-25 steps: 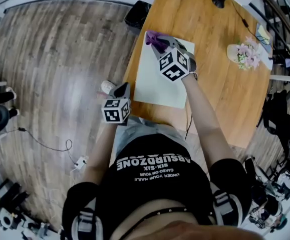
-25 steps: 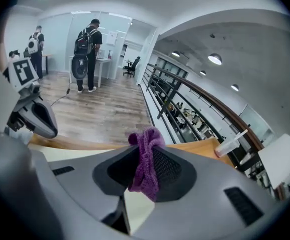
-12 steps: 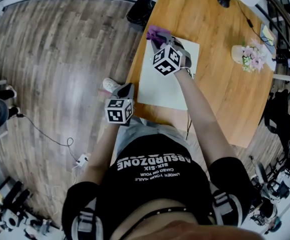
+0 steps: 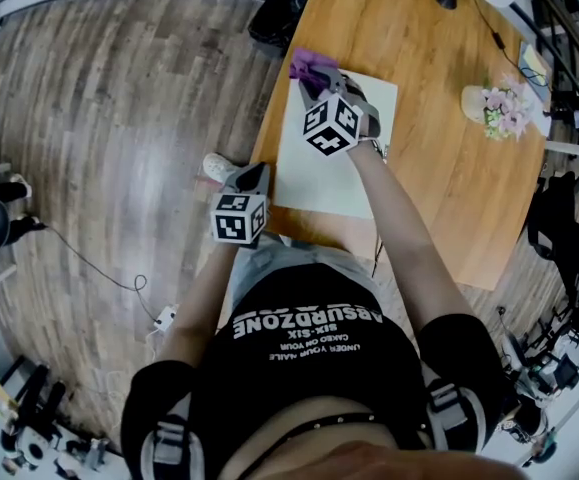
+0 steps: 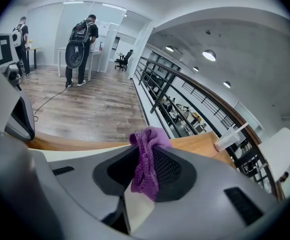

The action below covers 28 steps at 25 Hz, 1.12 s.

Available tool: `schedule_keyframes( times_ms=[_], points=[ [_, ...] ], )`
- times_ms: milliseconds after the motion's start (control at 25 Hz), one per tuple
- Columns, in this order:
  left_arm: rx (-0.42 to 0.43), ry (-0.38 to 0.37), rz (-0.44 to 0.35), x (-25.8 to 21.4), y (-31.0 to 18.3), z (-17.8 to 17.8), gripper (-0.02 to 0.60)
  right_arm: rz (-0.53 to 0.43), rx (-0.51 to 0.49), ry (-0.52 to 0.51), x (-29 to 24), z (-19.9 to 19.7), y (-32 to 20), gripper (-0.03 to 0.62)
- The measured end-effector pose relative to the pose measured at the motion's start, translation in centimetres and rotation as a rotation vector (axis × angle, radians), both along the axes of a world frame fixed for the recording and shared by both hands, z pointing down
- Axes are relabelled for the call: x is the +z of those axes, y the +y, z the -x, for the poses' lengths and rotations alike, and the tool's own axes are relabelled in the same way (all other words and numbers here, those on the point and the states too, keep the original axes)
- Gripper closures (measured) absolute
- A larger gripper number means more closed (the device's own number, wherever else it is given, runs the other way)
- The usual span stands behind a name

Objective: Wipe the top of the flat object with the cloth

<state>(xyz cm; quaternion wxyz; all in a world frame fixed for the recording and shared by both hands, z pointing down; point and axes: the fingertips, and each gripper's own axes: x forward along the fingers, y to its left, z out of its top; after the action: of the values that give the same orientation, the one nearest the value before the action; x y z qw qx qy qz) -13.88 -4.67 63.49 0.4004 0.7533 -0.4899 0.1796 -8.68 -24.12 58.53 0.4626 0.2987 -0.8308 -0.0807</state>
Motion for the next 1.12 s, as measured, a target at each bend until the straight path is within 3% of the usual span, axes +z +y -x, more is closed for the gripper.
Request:
schedule_keyframes(
  times_ms=[1120],
  points=[
    [-0.023,-0.005,-0.027,-0.5,0.0,0.1,0.566,0.041,-0.002,-0.072,-0.2,0.1,7.6,0.496]
  ],
)
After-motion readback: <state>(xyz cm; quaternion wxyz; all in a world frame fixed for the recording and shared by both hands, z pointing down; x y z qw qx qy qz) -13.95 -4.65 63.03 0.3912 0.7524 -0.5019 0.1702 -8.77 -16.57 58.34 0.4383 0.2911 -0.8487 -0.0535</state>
